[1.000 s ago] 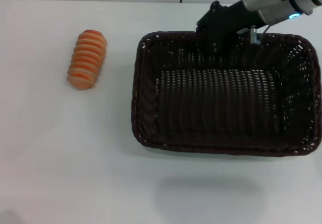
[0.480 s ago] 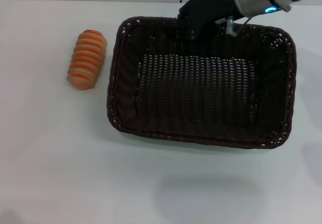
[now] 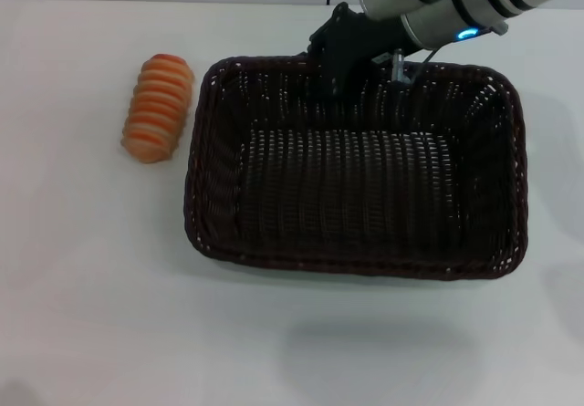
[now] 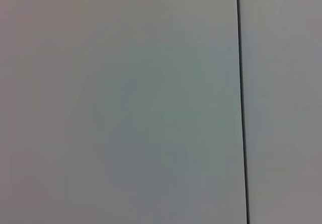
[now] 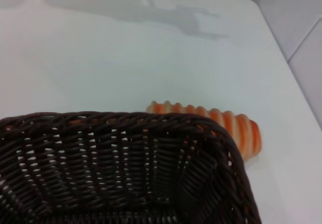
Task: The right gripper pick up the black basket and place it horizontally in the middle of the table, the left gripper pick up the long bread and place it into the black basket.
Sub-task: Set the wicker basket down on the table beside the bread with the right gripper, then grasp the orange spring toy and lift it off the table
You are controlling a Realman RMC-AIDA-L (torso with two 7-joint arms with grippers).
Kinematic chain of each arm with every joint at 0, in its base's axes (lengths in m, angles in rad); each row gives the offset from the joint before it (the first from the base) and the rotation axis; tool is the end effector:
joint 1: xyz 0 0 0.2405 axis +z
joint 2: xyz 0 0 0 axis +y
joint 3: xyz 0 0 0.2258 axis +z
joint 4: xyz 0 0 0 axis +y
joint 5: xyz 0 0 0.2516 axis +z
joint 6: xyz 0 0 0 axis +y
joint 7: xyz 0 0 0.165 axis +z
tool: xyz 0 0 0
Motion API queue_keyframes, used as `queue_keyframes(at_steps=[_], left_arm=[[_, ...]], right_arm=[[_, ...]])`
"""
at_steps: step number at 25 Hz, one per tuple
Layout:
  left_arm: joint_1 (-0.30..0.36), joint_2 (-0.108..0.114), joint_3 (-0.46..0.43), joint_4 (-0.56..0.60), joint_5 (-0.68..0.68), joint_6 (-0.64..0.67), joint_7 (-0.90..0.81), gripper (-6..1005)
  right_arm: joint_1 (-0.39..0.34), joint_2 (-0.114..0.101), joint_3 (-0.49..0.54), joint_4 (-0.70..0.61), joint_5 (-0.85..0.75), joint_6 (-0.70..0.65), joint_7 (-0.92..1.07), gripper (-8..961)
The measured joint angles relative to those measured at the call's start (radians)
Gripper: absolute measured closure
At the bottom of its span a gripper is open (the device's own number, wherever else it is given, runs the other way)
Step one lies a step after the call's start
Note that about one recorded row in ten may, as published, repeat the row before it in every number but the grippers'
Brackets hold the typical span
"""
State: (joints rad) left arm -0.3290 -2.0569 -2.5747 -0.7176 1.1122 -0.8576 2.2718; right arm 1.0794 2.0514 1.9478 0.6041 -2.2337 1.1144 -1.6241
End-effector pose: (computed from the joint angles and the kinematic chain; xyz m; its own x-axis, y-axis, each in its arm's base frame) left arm -0.3836 0.3885 0.1797 0.7407 -0.0264 0.6713 0.6716 0.0566 -0.7388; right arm 0.0855 0.4660 -0.0718 0.9841 0.1454 0.1021 0.1669 -0.9537 -0.2503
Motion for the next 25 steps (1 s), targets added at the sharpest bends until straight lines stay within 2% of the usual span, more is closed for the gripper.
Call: queue_keyframes(at_steps=[8,11,12,13,15,16,17,18,19,20,21,22,23,25], left_arm=[[0.001,-0.002,0.009,0.001,-0.001,0.0,0.0,244],[0.001,-0.003,0.014,0.0,-0.001,0.0,0.0,243],[-0.001,-0.003,0.018,0.0,-0.001,0.0,0.0,243],[-0.001,-0.003,0.018,0.0,-0.001,0.0,0.0,243],[-0.001,-0.004,0.023,0.001,0.0,0.0,0.0,243],[-0.001,-0.004,0.025,0.001,0.0,0.0,-0.001,243],[-0.001,-0.004,0.026,0.001,0.0,0.0,-0.002,243],[-0.002,-0.005,0.026,0.001,0.0,0.0,-0.003,243],[-0.003,-0.005,0.026,0.001,0.0,0.0,-0.004,243],[-0.006,-0.005,0.031,0.002,-0.001,0.0,-0.005,243],[-0.006,-0.005,0.031,0.002,-0.001,0.0,-0.005,243],[-0.008,-0.006,0.037,0.002,-0.004,0.0,-0.006,243],[-0.008,-0.006,0.037,0.002,-0.004,0.0,-0.006,243],[-0.01,-0.008,0.041,0.003,-0.007,0.0,-0.008,243]], right_arm=[[-0.009,0.012,-0.032,0.016,-0.015,-0.03,0.032,624],[-0.031,0.02,-0.039,0.066,-0.015,-0.043,0.04,577],[-0.058,0.023,-0.046,0.141,-0.015,-0.045,0.065,562],[-0.058,0.023,-0.046,0.141,-0.015,-0.045,0.065,526],[-0.095,0.023,-0.063,0.247,-0.015,-0.043,0.103,453],[-0.119,0.023,-0.077,0.314,-0.016,-0.042,0.13,455],[-0.174,0.022,-0.108,0.456,-0.028,-0.042,0.19,456],[-0.174,0.022,-0.108,0.456,-0.028,-0.042,0.19,458],[-0.206,0.022,-0.124,0.529,-0.038,-0.043,0.222,459],[-0.274,0.024,-0.153,0.66,-0.048,-0.051,0.275,461],[-0.274,0.024,-0.153,0.66,-0.048,-0.051,0.275,461],[-0.34,0.026,-0.179,0.76,-0.028,-0.066,0.31,461],[-0.34,0.026,-0.179,0.76,-0.028,-0.066,0.31,461],[-0.415,0.027,-0.201,0.845,0.032,-0.102,0.327,461]])
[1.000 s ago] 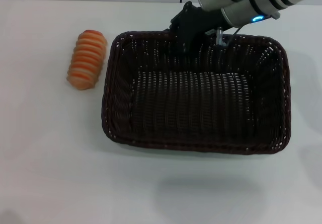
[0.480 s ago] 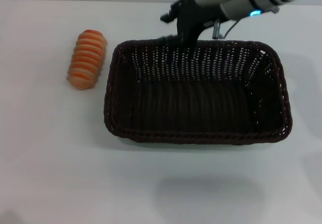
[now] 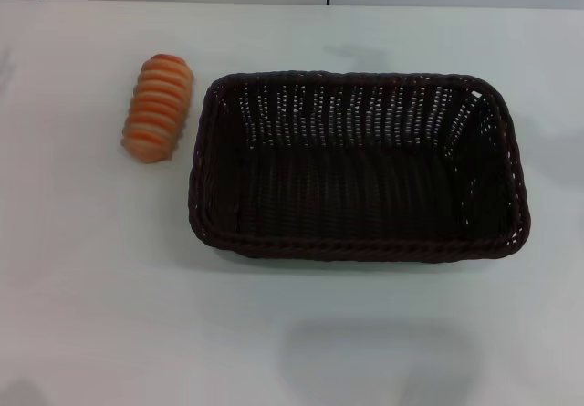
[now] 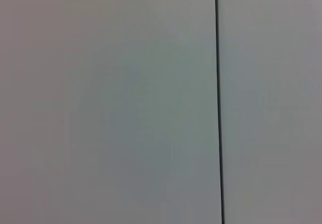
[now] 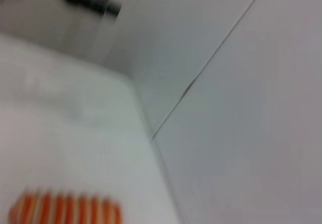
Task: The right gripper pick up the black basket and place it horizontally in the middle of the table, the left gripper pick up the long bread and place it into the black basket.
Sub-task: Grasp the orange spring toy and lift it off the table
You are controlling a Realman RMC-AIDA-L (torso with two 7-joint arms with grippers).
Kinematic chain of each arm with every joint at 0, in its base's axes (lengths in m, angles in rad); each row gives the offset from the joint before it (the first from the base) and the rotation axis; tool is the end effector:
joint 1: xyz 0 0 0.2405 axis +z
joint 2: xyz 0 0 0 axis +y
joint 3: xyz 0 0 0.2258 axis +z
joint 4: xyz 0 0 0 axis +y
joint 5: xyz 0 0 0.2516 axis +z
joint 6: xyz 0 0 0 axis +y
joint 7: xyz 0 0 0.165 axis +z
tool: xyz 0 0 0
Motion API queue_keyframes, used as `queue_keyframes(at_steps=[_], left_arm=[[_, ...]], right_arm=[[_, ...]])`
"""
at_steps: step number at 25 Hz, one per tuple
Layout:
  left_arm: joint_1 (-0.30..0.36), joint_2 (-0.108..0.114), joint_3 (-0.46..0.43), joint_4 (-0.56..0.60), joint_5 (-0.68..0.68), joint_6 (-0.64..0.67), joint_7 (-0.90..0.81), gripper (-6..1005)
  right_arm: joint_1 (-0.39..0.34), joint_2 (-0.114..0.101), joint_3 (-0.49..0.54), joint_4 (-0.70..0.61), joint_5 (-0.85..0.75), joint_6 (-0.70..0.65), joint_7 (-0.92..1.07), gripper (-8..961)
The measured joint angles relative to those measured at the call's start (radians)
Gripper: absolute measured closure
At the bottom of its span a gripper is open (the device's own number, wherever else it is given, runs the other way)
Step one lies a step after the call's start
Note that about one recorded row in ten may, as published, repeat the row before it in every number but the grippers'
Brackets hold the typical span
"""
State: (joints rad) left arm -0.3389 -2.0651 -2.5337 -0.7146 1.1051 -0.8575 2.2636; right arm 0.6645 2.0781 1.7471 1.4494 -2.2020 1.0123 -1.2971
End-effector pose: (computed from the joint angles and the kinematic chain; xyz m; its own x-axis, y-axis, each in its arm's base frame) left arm -0.3729 0.3968 0.1667 0.7327 -0.0253 0.6801 0.6805 0.0127 -0.7326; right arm 0.0089 0.4405 0.0239 0.9681 0.2424 -0.0636 0.1547 -0.7776 -0.6094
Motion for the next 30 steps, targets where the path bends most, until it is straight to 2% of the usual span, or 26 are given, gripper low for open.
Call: queue_keyframes(at_steps=[1,2,3,6,11,12,13,17,24,26,30], left_arm=[[-0.002,-0.001,0.002,0.001,-0.001,0.0,-0.001,243],[-0.004,-0.002,0.006,0.001,-0.002,-0.001,-0.002,242],[-0.004,-0.002,0.006,0.001,-0.002,-0.001,-0.002,242],[-0.005,-0.002,0.01,0.002,-0.003,-0.001,-0.002,242],[-0.005,-0.002,0.012,0.003,-0.003,-0.005,-0.004,242],[-0.004,-0.002,0.013,0.003,-0.003,-0.007,-0.004,242],[-0.002,-0.002,0.013,0.004,-0.003,-0.008,-0.004,242],[0.005,0.0,0.011,0.012,-0.003,-0.012,-0.004,242],[0.012,0.001,0.005,0.012,-0.002,-0.021,-0.004,241],[0.015,0.002,0.005,0.012,-0.002,-0.026,-0.004,241],[0.014,0.005,0.011,0.012,-0.002,-0.029,-0.004,241]], right_arm=[[-0.047,0.0,-0.013,0.038,0.048,-0.03,-0.001,461],[-0.128,0.0,-0.028,0.094,0.15,-0.098,-0.024,461],[-0.128,0.0,-0.028,0.094,0.15,-0.098,-0.024,462],[-0.255,-0.001,-0.035,0.162,0.283,-0.18,-0.076,462],[-0.433,0.004,-0.075,0.257,0.349,-0.267,-0.087,462],[-0.501,0.005,-0.118,0.283,0.375,-0.317,-0.098,462],[-0.501,0.005,-0.118,0.283,0.375,-0.317,-0.098,462],[-0.623,0.009,-0.211,0.322,0.403,-0.405,-0.143,463],[-0.661,0.01,-0.247,0.286,0.416,-0.463,-0.164,464],[-0.673,0.01,-0.238,0.264,0.454,-0.476,-0.175,465],[-0.722,0.014,-0.228,0.23,0.602,-0.483,-0.334,465]])
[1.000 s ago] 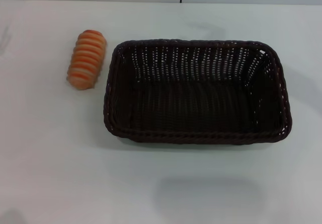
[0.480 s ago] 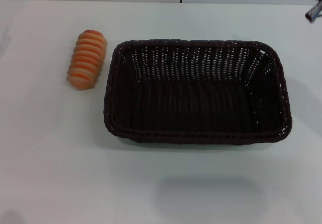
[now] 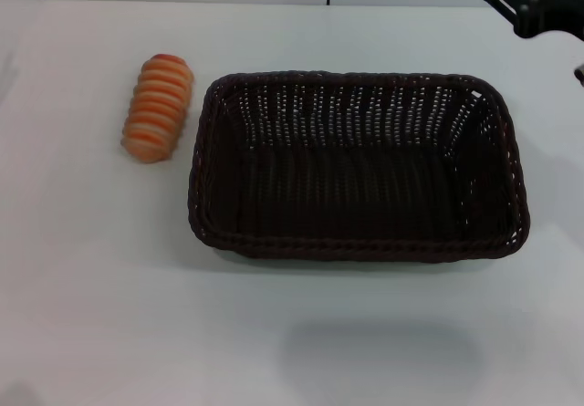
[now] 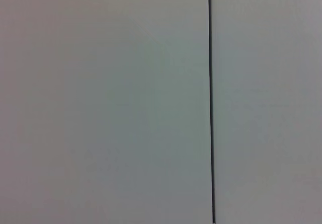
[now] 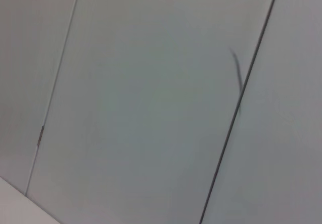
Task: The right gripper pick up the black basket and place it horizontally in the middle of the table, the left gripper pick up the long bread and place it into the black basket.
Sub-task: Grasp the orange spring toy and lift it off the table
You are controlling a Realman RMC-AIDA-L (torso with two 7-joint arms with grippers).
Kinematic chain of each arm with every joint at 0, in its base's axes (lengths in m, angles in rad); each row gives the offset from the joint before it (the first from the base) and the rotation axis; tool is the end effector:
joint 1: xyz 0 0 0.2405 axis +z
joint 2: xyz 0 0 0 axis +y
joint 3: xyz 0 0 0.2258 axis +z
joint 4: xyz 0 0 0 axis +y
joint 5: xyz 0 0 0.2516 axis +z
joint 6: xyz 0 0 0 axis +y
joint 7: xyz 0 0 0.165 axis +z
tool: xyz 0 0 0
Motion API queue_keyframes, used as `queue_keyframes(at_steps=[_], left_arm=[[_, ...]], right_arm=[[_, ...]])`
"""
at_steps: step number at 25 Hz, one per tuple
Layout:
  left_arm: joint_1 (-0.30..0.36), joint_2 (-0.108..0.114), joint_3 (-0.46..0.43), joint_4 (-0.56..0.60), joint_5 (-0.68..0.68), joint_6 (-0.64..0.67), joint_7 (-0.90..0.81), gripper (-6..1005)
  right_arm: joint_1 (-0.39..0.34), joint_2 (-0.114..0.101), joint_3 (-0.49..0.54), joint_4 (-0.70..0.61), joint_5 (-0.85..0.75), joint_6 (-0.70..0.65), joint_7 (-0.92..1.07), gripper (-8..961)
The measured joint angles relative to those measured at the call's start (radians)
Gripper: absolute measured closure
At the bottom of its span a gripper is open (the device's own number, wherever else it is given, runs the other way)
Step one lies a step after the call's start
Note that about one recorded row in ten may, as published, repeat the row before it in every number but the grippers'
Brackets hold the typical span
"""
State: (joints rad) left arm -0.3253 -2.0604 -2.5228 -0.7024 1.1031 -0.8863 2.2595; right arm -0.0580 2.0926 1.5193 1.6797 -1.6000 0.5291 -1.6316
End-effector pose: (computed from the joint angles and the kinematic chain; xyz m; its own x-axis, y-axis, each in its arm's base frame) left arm -0.3743 0.3920 0.1626 0.7285 -0.0246 0.6846 0.6846 -0.0088 -0.7288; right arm 0.1315 0.3802 0.0585 0.8994 0.0908 -0.4275 -0.3243 -0.5172 -0.7921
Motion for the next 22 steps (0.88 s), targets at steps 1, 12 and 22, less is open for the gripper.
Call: queue_keyframes(at_steps=[1,12,22], left_arm=[[0.0,0.0,0.0,0.0,0.0,0.0,0.0,241],[-0.011,-0.005,0.019,-0.002,0.0,-0.019,-0.011,240],[-0.035,-0.007,0.051,0.019,0.0,-0.013,-0.005,240]], right_arm=[[0.0,0.0,0.0,0.0,0.0,0.0,0.0,464],[-0.085,0.001,0.452,-0.262,0.453,0.621,-0.263,465],[-0.066,-0.001,0.585,-0.56,0.373,0.588,-0.454,462]])
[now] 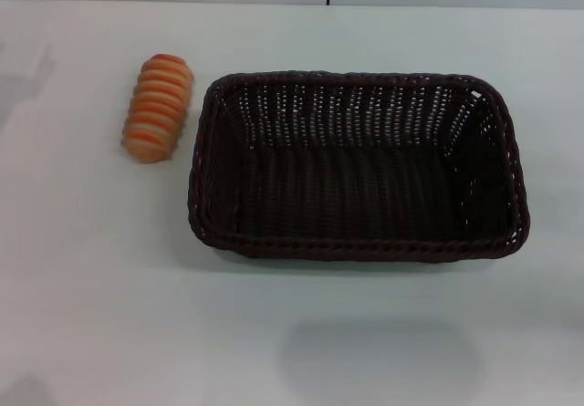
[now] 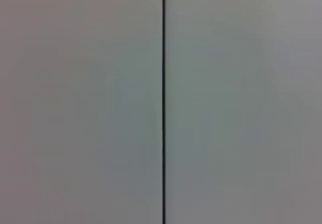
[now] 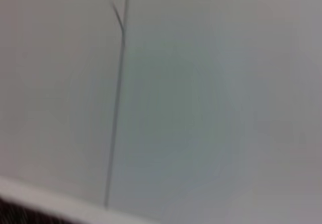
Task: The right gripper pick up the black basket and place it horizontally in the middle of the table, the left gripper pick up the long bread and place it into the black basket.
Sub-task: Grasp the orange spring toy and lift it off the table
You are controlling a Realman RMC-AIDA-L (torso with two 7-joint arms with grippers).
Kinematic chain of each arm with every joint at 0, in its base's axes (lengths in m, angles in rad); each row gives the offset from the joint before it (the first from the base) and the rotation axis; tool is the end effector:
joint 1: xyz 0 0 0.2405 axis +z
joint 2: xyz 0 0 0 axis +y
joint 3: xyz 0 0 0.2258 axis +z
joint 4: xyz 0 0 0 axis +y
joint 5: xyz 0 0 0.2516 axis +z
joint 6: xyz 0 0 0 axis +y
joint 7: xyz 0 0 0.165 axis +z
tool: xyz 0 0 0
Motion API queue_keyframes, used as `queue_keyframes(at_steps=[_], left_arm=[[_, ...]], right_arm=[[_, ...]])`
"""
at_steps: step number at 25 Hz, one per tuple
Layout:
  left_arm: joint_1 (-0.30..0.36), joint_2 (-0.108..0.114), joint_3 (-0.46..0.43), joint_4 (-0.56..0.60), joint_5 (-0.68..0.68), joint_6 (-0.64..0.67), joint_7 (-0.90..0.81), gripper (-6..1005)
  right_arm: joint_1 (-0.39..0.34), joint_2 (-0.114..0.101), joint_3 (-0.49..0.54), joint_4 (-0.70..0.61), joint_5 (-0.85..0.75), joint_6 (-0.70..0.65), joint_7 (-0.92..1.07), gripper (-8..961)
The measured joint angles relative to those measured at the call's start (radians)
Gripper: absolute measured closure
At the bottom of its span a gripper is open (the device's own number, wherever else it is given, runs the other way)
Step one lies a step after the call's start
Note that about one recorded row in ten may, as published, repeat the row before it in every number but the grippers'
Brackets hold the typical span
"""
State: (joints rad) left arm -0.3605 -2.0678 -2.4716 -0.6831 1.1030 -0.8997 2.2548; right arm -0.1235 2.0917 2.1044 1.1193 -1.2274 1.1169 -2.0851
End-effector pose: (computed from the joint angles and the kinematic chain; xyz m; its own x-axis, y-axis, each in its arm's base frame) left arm -0.3527 0.4079 0.1416 0.7203 -0.0305 0.6930 0.6883 -0.0931 -0.7195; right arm 0.3386 0.3013 0.1141 0.8276 -0.0493 -0.5591 -0.5287 -0.4028 -0.7471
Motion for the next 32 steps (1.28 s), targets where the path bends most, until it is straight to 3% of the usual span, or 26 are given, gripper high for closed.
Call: queue_keyframes(at_steps=[10,15,18,20,21,23,24,28,30,32], left_arm=[[-0.015,0.001,0.095,-0.017,0.0,0.008,-0.021,239],[-0.008,0.004,0.149,-0.051,0.005,0.02,-0.131,239],[0.049,0.011,0.298,-0.179,0.079,0.086,-0.373,239],[0.061,0.012,0.317,-0.212,0.114,0.095,-0.431,239],[0.076,0.014,0.333,-0.258,0.163,0.103,-0.528,238],[0.13,0.015,0.343,-0.458,0.411,0.081,-0.891,238],[0.13,0.015,0.343,-0.458,0.411,0.081,-0.891,238],[0.137,0.016,0.342,-0.658,0.709,0.024,-1.209,238],[0.107,0.015,0.335,-0.729,0.875,-0.03,-1.366,238],[0.082,0.018,0.328,-0.748,0.948,-0.072,-1.434,238]], right_arm=[[0.051,-0.006,0.013,-0.057,0.001,-0.079,-0.068,463],[0.066,-0.009,0.022,-0.057,0.001,-0.103,-0.068,464],[0.072,-0.009,0.022,-0.059,-0.003,-0.118,-0.068,465],[0.082,-0.011,0.022,-0.063,-0.013,-0.136,-0.07,465],[0.082,-0.011,0.022,-0.063,-0.013,-0.136,-0.07,464],[0.091,-0.012,0.022,-0.064,-0.021,-0.153,-0.072,464],[0.091,-0.012,0.022,-0.064,-0.021,-0.153,-0.072,464],[0.105,-0.012,0.023,-0.067,-0.041,-0.167,-0.073,463],[0.115,-0.012,0.023,-0.075,-0.05,-0.17,-0.073,462],[0.117,-0.012,0.023,-0.078,-0.05,-0.173,-0.073,462]])
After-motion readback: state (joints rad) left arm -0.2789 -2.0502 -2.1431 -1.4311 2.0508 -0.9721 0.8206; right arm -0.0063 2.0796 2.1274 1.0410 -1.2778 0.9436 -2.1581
